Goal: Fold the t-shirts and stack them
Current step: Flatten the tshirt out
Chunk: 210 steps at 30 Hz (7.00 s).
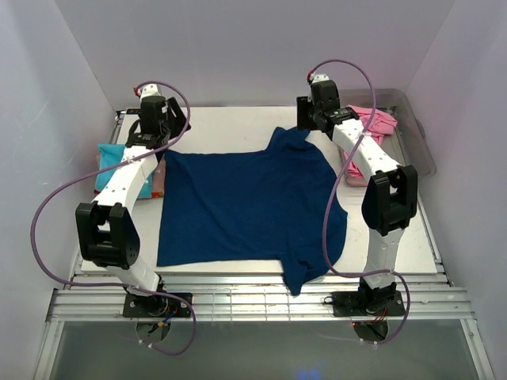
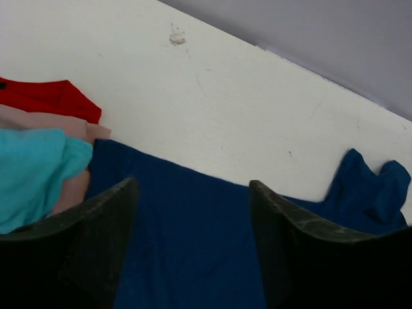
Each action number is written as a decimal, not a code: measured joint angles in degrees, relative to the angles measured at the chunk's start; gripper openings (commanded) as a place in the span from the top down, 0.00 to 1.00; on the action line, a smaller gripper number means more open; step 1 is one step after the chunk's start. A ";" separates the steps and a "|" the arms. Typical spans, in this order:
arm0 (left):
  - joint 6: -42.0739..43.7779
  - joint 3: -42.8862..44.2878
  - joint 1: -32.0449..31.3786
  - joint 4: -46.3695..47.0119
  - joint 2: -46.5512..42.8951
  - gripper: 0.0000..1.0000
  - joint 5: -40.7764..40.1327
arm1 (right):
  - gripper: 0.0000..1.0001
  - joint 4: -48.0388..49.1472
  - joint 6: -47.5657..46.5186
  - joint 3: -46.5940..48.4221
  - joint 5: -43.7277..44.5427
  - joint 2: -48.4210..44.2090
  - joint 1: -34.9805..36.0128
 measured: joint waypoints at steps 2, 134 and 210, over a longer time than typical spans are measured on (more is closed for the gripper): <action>-0.63 -2.93 -2.08 -0.09 -2.43 0.45 0.44 | 0.74 -1.62 0.50 -3.21 -0.28 -0.90 0.09; -9.07 -44.50 -12.57 6.38 -9.92 1.00 13.33 | 0.92 -23.02 27.15 -61.18 -5.88 -32.02 16.52; -5.05 30.60 -15.26 -13.00 33.81 0.28 20.81 | 0.77 -20.90 10.64 16.13 6.51 18.60 1.75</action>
